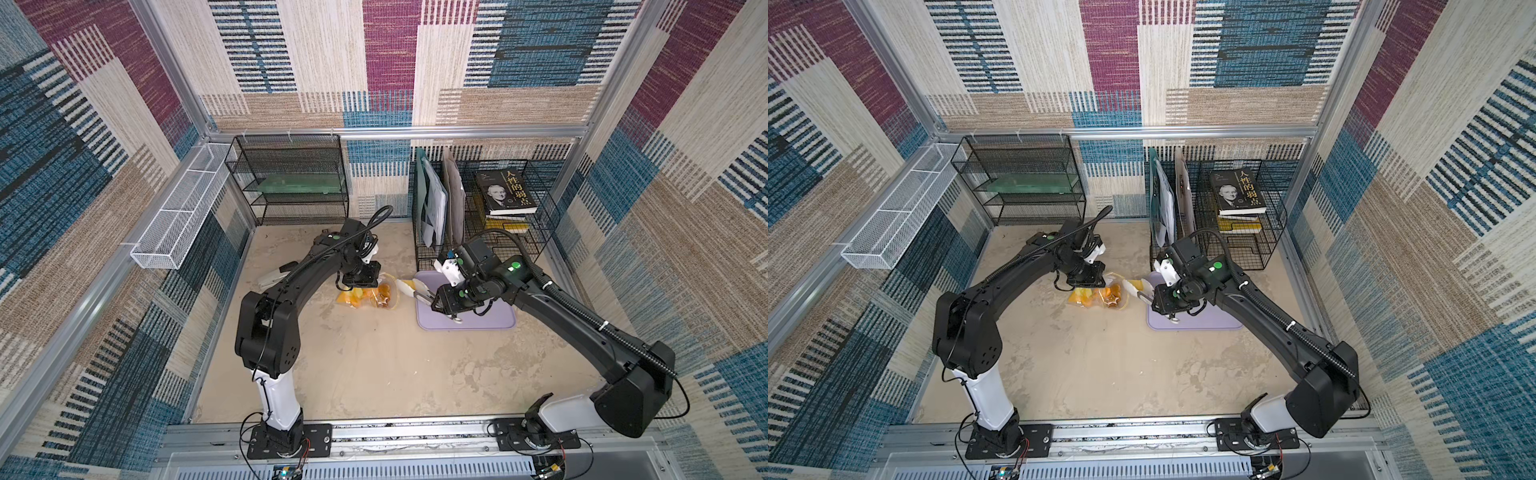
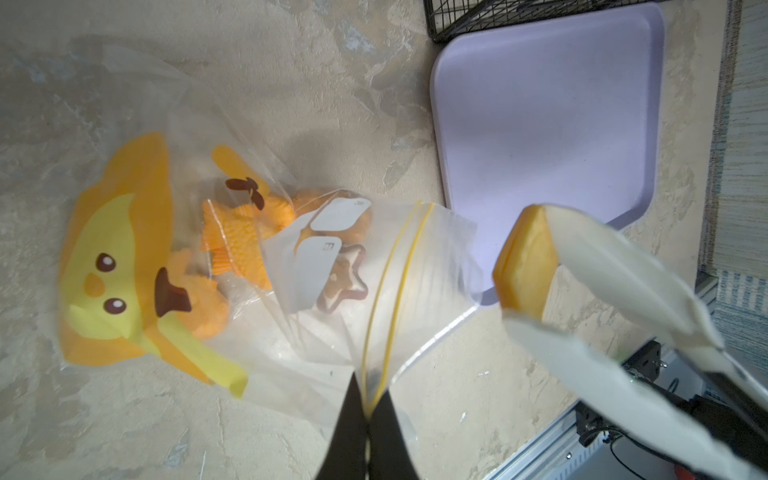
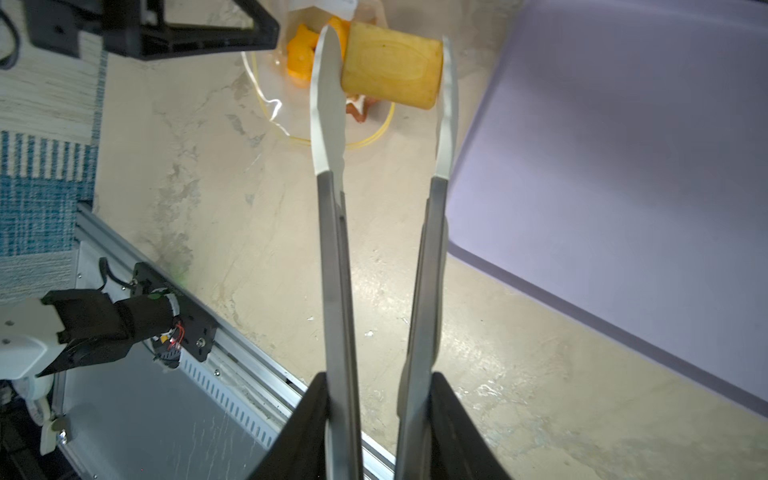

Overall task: Put the cookies into a resealable bag to prevent moisture
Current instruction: Place the cookie in the ziploc bag.

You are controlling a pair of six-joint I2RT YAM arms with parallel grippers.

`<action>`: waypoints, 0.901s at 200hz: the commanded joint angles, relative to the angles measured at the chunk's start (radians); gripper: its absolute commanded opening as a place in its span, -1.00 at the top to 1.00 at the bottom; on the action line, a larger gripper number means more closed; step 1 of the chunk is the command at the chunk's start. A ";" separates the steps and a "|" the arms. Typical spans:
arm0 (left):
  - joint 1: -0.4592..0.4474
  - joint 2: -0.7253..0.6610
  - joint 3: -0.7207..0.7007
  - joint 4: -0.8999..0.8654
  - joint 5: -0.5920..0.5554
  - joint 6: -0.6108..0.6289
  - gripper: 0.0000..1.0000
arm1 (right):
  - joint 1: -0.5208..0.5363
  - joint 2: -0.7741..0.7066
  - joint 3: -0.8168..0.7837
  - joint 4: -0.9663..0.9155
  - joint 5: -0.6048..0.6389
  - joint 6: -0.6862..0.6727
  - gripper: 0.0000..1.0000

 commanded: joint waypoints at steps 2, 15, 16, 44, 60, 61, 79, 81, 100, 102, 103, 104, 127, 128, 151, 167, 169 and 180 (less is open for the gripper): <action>-0.001 0.000 0.015 -0.005 0.015 0.010 1.00 | 0.017 0.011 0.007 0.066 -0.070 -0.021 0.25; -0.002 -0.001 0.016 -0.005 0.018 0.012 1.00 | 0.023 0.026 0.002 0.074 -0.075 -0.019 0.25; -0.002 -0.001 0.017 -0.005 0.018 0.012 1.00 | 0.023 0.027 0.001 0.075 -0.075 -0.019 0.25; -0.002 0.000 0.023 -0.012 0.017 0.013 1.00 | 0.043 0.059 -0.002 0.104 -0.093 -0.022 0.25; 0.000 0.001 0.022 -0.012 0.015 0.013 1.00 | 0.050 0.076 -0.001 0.120 -0.107 -0.025 0.25; 0.000 0.001 0.023 -0.013 0.015 0.014 1.00 | 0.051 0.079 -0.001 0.121 -0.107 -0.024 0.25; -0.001 0.001 0.022 -0.014 0.020 0.014 1.00 | 0.049 0.098 -0.002 0.140 -0.101 -0.014 0.25; -0.001 0.001 0.021 -0.013 0.019 0.015 1.00 | 0.047 0.101 -0.002 0.142 -0.101 -0.012 0.25; -0.002 -0.004 0.022 -0.018 0.017 0.019 1.00 | 0.030 0.122 0.000 0.168 -0.101 0.009 0.25; -0.002 -0.005 0.023 -0.019 0.017 0.019 1.00 | 0.028 0.123 -0.001 0.171 -0.103 0.011 0.25; -0.001 -0.006 0.023 -0.019 0.016 0.019 1.00 | 0.027 0.124 -0.001 0.173 -0.104 0.011 0.25; -0.002 -0.006 0.023 -0.021 0.016 0.021 1.00 | 0.025 0.125 -0.001 0.174 -0.104 0.011 0.25; -0.002 -0.011 0.024 -0.034 0.011 0.031 1.00 | 0.008 0.139 0.000 0.199 -0.107 0.026 0.25; -0.002 -0.012 0.024 -0.034 0.010 0.031 1.00 | 0.008 0.141 0.001 0.200 -0.107 0.026 0.25; -0.001 -0.013 0.026 -0.043 0.003 0.033 1.00 | -0.010 0.152 0.005 0.210 -0.110 0.034 0.24; -0.001 -0.012 0.029 -0.042 0.007 0.030 1.00 | -0.007 0.158 0.003 0.234 -0.136 0.034 0.24; -0.002 -0.012 0.029 -0.042 0.008 0.030 1.00 | -0.004 0.160 0.005 0.237 -0.140 0.034 0.24; -0.002 -0.006 0.033 -0.042 0.011 0.026 1.00 | 0.006 0.177 0.014 0.246 -0.147 0.031 0.24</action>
